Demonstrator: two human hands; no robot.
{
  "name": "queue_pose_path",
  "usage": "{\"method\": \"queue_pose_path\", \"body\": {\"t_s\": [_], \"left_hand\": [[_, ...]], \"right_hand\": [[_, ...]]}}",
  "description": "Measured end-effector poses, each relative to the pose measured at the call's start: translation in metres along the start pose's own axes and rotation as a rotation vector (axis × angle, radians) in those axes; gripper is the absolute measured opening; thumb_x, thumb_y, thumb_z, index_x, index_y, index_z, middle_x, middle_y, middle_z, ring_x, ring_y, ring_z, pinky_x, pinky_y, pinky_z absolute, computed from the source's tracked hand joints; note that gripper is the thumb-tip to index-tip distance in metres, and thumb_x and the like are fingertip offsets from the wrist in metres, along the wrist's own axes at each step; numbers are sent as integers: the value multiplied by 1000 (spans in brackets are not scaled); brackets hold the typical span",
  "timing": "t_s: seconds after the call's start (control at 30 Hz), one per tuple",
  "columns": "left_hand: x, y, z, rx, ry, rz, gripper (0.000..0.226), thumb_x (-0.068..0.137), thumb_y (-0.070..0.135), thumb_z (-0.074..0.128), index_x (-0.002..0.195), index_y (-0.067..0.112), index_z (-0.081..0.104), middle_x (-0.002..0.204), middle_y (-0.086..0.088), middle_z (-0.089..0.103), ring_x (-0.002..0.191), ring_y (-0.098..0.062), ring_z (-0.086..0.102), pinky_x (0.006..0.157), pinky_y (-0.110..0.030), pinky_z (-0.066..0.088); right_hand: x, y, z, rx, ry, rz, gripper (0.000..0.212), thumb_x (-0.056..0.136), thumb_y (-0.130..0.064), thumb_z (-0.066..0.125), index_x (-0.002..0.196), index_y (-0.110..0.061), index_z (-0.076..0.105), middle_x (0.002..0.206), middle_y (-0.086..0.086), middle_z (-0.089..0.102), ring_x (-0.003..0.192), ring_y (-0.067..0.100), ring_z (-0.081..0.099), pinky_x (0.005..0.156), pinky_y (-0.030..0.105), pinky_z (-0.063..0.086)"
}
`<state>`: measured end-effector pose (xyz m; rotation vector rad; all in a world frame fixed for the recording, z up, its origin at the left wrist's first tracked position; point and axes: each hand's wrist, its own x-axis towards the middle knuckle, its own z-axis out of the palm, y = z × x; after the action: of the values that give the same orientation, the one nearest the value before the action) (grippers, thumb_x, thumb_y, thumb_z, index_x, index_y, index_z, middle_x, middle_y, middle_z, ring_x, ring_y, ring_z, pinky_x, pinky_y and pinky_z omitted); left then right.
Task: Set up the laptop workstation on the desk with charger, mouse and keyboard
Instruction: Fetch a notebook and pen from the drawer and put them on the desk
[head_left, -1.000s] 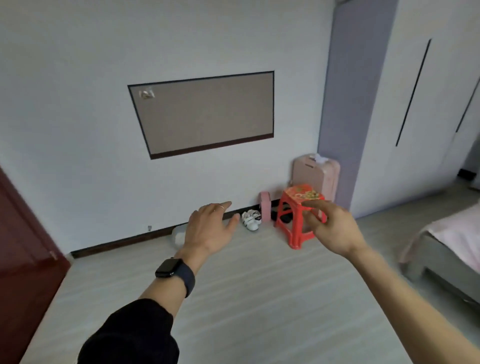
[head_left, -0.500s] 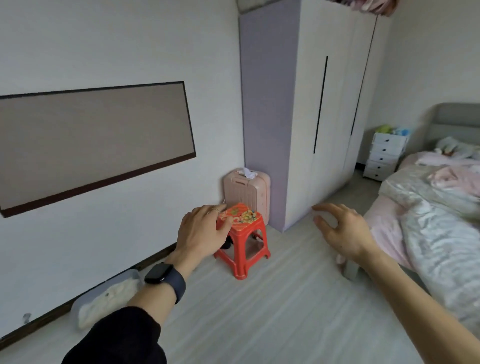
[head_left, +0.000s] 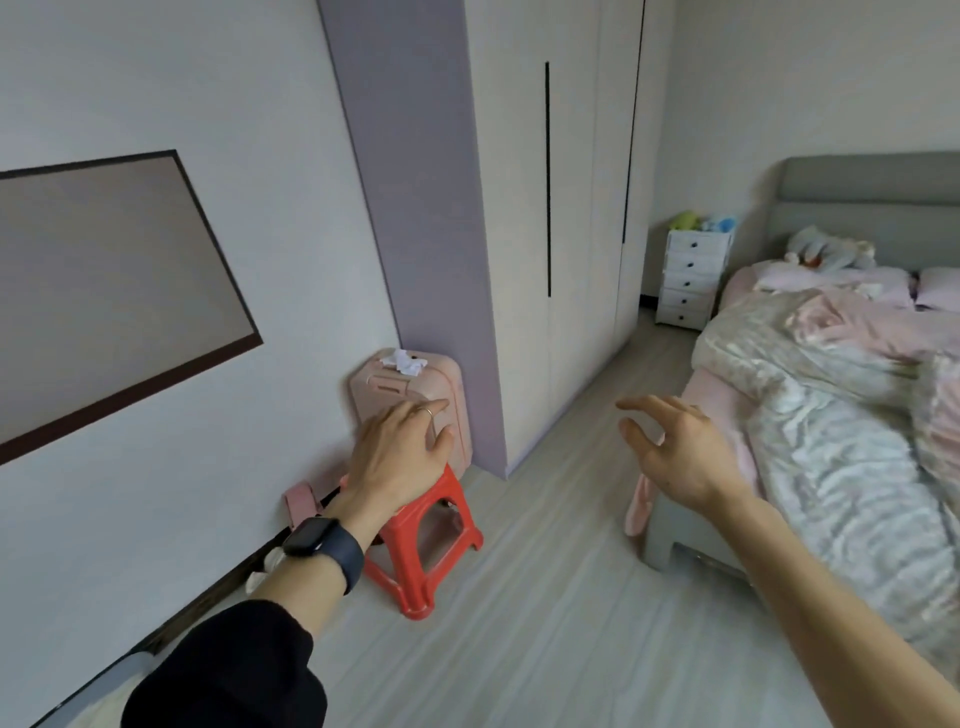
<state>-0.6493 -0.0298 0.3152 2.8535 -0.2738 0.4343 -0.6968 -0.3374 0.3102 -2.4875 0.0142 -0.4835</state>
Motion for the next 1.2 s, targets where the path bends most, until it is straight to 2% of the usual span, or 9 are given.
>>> {"method": "queue_pose_path", "body": {"t_s": [0.17,0.33,0.43,0.6,0.8,1.0,1.2], "left_hand": [[102,29,42,-45,5,-13,44,96,41,48,137,28,55,135,0,59,125,-24,54,102,-36,43],[190,49,91,-79,-50,-9,45,97,41,48,138,26,54,138,0,57,125,-22,53,103,-35,41],[249,56,129,-92,-66,15,44,96,41,48,138,27,54,137,1,58,125,-23,53,102,-37,42],[368,64,186,-144,-99,66,44,95,41,47,136,27,55,135,1,59,121,-25,55,102,-38,42],[506,79,231,-168,-125,146,44,98,41,44,139,29,52,141,5,55,125,-24,52,106,-40,39],[638,109,286,-234,-192,214,43,97,41,45,138,30,53,139,6,56,124,-21,52,106,-37,39],[765,146,349,-257,-216,254,42,98,40,46,138,32,52,139,7,55,125,-19,51,107,-35,38]], "right_hand": [[96,58,1,19,53,6,26,97,-24,61,120,-23,71,120,5,70,110,31,62,98,33,40],[176,103,15,6,28,24,26,98,-23,60,120,-20,72,120,6,70,110,30,61,96,33,40],[226,135,34,-18,9,38,26,98,-27,59,121,-25,71,118,4,70,109,31,61,95,34,43],[332,178,64,-35,6,72,25,99,-27,58,121,-25,71,111,3,69,107,29,62,93,29,40],[443,217,83,-75,26,151,28,99,-33,55,123,-31,68,123,0,67,117,30,58,96,35,45],[555,266,95,-91,65,213,28,99,-31,56,124,-30,69,128,-3,67,121,26,57,92,27,39],[663,337,117,-63,114,253,28,99,-30,55,124,-28,69,123,-6,68,113,23,58,84,23,36]]}}
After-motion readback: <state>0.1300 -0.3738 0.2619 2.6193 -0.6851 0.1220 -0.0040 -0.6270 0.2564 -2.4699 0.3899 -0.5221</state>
